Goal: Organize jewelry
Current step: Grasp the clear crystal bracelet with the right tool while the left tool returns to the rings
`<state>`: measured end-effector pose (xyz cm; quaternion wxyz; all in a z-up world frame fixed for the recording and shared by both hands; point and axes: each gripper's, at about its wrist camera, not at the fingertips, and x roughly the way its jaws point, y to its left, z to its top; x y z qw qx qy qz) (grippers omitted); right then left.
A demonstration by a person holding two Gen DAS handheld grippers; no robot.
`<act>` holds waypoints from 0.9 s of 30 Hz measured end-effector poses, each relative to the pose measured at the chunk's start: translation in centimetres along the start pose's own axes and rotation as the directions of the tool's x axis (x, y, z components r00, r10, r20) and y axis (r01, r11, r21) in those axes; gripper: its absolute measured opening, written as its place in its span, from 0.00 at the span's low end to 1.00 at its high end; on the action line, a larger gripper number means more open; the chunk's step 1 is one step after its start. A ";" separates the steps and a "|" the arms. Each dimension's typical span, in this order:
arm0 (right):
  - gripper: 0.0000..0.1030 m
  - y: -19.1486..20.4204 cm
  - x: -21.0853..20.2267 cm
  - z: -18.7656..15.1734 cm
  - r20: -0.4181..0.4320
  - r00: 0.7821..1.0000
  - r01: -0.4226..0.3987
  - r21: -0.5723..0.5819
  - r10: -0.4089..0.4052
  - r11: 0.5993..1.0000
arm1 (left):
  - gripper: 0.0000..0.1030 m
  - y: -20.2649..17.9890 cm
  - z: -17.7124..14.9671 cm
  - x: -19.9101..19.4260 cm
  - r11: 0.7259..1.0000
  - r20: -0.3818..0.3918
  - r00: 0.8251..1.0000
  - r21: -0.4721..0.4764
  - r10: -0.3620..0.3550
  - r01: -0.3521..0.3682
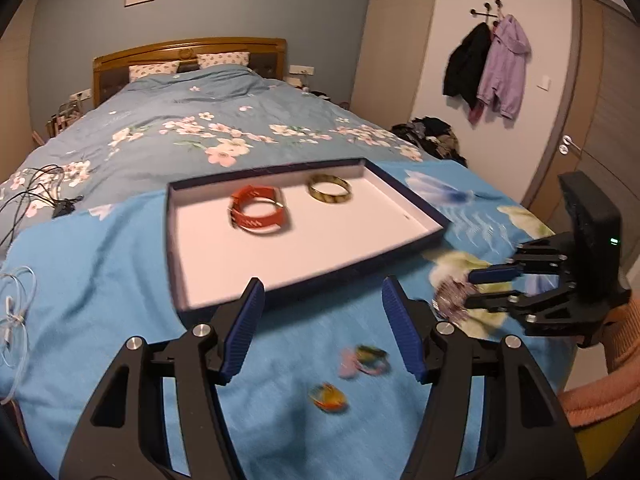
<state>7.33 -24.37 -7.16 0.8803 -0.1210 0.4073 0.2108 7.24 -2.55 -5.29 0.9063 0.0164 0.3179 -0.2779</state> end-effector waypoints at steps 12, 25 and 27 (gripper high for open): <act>0.07 0.3 -0.2 -0.6 0.019 0.999 -0.040 0.012 0.040 0.999 | 0.60 -4.2 -1.9 -0.2 0.993 -0.049 0.996 0.088 -0.069 0.073; 0.07 -2.4 -5.0 1.2 0.217 0.973 -0.116 0.171 0.077 0.978 | 0.56 -8.0 -3.3 2.2 0.975 -0.153 0.980 0.166 -0.124 0.149; 0.07 -2.6 -5.5 1.5 0.243 0.967 -0.127 0.181 0.081 0.975 | 0.54 -8.2 -3.4 2.9 0.974 -0.175 0.977 0.167 -0.122 0.151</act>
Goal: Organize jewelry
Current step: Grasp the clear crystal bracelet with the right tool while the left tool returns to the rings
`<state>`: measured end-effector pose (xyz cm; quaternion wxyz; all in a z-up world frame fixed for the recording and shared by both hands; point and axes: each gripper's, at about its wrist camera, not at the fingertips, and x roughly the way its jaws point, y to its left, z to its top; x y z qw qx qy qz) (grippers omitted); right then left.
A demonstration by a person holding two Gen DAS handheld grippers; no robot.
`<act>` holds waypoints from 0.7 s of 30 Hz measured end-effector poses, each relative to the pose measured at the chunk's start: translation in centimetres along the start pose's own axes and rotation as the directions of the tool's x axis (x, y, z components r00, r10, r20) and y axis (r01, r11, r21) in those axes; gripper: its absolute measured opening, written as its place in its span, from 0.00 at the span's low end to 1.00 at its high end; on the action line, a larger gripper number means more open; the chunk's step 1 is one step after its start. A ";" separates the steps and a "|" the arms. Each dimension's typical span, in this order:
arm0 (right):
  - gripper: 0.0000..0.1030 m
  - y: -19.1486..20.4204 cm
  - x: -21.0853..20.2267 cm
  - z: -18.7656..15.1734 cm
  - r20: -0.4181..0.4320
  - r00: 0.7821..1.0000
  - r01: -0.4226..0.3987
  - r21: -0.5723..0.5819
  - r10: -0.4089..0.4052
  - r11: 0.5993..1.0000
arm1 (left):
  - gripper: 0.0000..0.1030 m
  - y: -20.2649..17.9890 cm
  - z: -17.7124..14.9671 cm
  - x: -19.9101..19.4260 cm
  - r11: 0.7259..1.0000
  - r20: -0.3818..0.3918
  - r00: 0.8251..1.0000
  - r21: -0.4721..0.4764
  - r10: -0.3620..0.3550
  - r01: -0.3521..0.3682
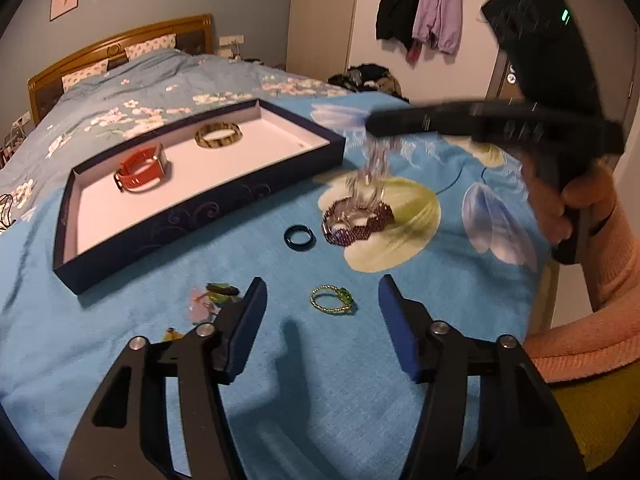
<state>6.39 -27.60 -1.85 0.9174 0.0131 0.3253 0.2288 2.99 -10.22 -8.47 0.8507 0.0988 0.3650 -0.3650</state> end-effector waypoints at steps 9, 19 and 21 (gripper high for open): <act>0.06 1.1 -1.3 0.5 0.031 0.997 -0.064 -0.012 0.065 0.998 | 0.37 0.6 0.0 2.3 1.000 -0.088 0.996 -0.022 -0.021 0.019; 0.06 1.3 0.3 -2.3 -0.065 0.991 -0.114 0.032 0.116 0.993 | 0.17 1.0 0.3 2.4 0.998 -0.096 0.995 -0.041 -0.042 0.039; 0.06 1.2 0.5 -2.8 -0.080 0.991 -0.107 0.034 0.110 0.994 | 0.12 1.1 0.2 2.3 0.998 -0.097 0.994 -0.039 -0.043 0.040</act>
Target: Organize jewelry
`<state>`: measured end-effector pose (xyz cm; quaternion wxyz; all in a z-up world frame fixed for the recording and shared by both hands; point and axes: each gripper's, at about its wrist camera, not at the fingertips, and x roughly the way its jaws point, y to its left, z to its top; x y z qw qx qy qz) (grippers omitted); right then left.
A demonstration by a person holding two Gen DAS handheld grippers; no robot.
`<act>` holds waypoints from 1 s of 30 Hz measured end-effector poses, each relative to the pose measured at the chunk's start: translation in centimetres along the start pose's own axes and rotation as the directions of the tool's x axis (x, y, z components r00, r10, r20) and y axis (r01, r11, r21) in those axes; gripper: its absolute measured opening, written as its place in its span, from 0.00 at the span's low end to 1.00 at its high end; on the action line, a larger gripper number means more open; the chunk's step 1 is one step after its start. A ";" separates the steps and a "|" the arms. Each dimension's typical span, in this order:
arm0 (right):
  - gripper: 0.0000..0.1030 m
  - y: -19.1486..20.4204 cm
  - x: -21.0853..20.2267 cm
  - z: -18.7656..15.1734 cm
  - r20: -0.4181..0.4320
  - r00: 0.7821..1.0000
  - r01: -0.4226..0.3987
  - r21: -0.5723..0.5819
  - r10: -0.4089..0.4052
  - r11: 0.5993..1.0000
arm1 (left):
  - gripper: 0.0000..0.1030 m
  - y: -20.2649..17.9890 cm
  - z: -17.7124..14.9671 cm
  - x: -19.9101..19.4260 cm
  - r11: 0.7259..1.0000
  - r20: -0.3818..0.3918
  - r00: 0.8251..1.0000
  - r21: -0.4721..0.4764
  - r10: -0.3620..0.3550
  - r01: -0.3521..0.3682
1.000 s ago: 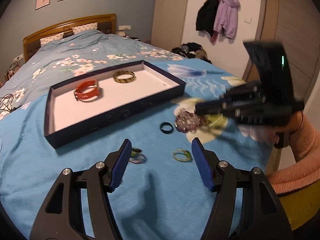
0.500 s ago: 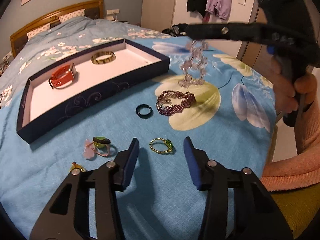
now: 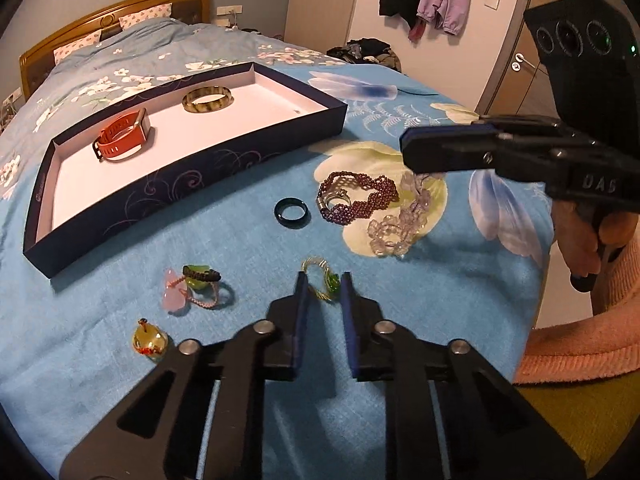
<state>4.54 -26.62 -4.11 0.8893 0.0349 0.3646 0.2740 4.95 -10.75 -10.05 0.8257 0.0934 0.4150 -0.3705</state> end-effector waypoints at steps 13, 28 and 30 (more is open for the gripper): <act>0.29 -0.2 1.1 -2.7 -0.109 0.986 0.119 -0.047 -0.123 0.992 | 0.22 0.8 -1.0 -1.7 1.000 0.033 0.999 -0.015 -0.009 0.010; 0.08 0.4 2.8 -3.0 -0.134 0.982 0.125 -0.076 -0.134 0.989 | 0.31 4.2 -2.3 -6.3 0.991 0.109 0.987 -0.067 0.120 -0.113; 0.08 0.4 2.8 -3.0 -0.133 0.982 0.126 -0.074 -0.135 0.989 | 0.31 4.5 -2.3 -6.3 0.990 0.108 0.986 -0.071 0.128 -0.121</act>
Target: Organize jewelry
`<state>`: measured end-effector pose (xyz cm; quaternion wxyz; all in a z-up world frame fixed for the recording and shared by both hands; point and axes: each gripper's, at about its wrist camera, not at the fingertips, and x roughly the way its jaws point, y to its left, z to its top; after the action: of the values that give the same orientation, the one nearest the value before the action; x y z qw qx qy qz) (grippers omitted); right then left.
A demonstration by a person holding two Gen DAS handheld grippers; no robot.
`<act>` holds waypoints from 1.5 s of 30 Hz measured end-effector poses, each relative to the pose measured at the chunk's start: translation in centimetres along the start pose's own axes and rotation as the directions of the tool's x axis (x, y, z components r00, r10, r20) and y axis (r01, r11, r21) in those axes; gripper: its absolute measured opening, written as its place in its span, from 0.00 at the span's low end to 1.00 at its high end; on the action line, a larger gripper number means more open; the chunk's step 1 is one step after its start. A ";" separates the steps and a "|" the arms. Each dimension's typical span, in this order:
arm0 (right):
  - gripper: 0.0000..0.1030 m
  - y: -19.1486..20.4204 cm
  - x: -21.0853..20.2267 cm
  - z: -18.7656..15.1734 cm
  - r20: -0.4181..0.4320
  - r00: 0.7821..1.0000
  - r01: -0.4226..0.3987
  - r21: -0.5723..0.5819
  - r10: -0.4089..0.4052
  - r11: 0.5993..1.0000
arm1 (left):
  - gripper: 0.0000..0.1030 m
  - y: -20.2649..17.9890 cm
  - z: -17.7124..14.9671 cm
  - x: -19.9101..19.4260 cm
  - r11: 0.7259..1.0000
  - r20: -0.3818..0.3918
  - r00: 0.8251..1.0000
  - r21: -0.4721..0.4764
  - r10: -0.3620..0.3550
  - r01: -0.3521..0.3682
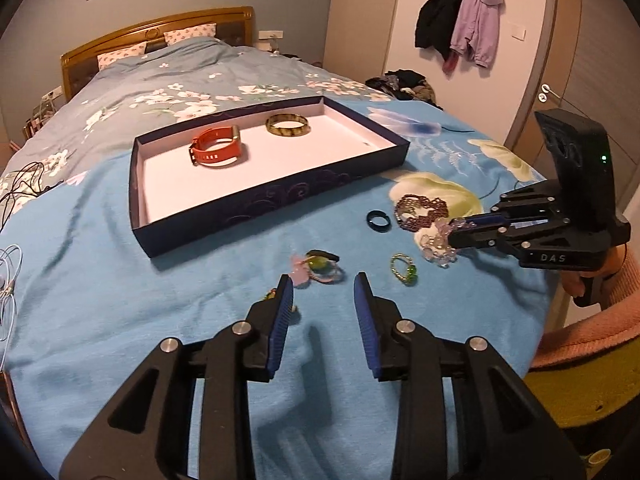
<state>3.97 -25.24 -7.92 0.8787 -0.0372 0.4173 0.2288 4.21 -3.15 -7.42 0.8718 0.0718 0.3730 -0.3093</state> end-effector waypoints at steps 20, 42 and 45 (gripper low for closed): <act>0.07 0.2 -2.4 1.4 0.109 0.992 -0.073 0.044 0.068 0.996 | 0.32 0.6 -0.3 0.6 0.999 -0.013 0.999 -0.011 0.051 -0.051; 0.08 -0.2 -2.2 2.1 0.131 0.987 -0.105 0.061 0.096 0.993 | 0.25 0.2 1.2 4.0 0.998 -0.089 0.995 0.047 0.037 -0.033; 0.08 -0.1 -2.2 2.1 0.134 0.986 -0.109 0.060 0.100 0.992 | 0.20 0.1 1.1 3.6 0.999 -0.083 0.996 0.045 0.030 -0.027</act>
<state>4.37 -25.62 -4.92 0.8916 0.0292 0.3679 0.2623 6.86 -5.19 -9.16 0.8579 0.1091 0.4014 -0.3017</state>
